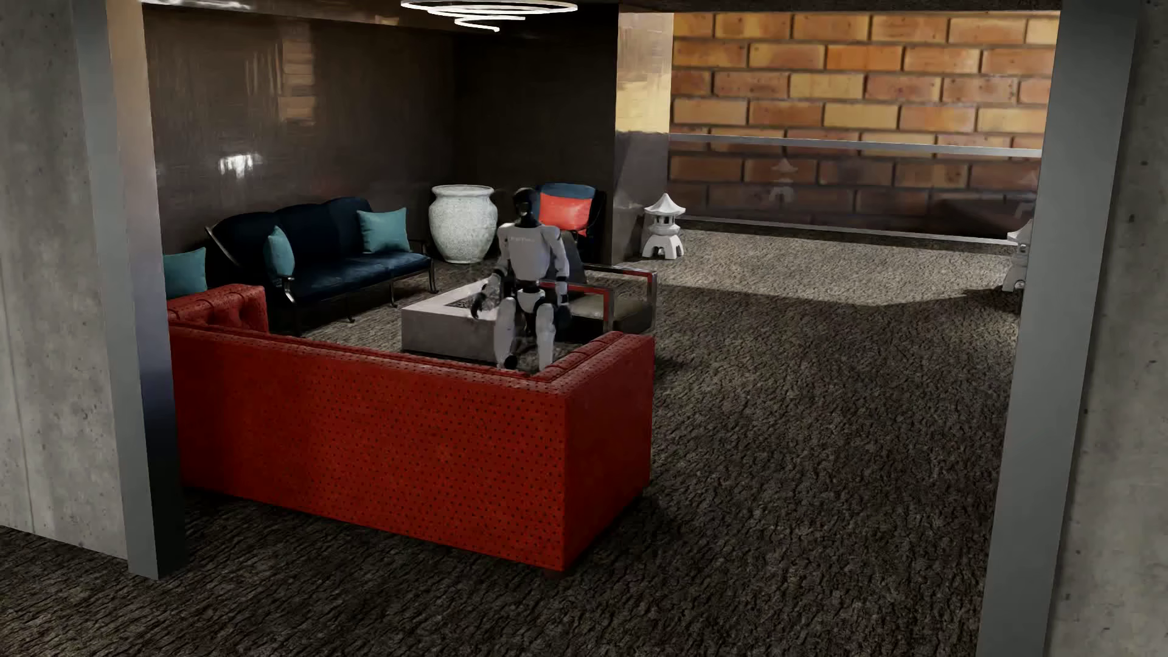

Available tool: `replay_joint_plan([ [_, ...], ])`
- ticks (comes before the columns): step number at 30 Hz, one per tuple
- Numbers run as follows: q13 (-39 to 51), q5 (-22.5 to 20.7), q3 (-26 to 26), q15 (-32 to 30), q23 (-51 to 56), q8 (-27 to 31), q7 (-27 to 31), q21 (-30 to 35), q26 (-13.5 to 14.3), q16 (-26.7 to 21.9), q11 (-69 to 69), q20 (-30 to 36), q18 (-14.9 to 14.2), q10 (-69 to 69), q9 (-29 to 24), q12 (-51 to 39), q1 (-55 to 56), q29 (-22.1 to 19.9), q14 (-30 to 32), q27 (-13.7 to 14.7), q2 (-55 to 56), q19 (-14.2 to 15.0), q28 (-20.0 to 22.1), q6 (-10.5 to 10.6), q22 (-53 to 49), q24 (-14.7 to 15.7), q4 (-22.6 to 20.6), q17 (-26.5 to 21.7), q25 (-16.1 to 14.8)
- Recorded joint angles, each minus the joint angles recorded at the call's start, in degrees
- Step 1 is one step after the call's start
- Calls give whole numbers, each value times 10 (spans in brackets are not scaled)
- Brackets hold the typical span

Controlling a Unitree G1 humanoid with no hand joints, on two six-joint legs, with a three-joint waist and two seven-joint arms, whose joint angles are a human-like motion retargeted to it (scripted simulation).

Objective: Move towards the sofa

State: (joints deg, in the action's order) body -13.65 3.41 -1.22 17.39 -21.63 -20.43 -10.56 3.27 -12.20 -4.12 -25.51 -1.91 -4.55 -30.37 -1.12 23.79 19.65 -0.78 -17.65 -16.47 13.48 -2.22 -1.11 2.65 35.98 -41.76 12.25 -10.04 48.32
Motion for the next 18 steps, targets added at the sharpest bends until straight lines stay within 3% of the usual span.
replay_joint_plan([
  [4,10,7,4,12,-24,-30,31,42,9,1,-10,-10,-6,-17,-3,3,12,50,-1,4,-9,-6,25,3,-42,8,-9,24,31],
  [7,17,12,6,15,-33,-45,47,70,4,5,-11,-13,-5,-16,-5,5,15,54,-1,4,-12,-8,25,7,-45,14,-16,38,57],
  [11,29,19,7,15,-35,-55,56,101,-4,17,-16,-32,-5,-6,-8,10,17,66,2,11,-7,-12,25,9,-34,39,-25,36,61],
  [18,43,29,5,11,-50,-62,59,102,-13,21,-13,-40,-6,23,-12,12,13,59,16,-2,-2,-12,23,4,-9,35,-38,22,44],
])
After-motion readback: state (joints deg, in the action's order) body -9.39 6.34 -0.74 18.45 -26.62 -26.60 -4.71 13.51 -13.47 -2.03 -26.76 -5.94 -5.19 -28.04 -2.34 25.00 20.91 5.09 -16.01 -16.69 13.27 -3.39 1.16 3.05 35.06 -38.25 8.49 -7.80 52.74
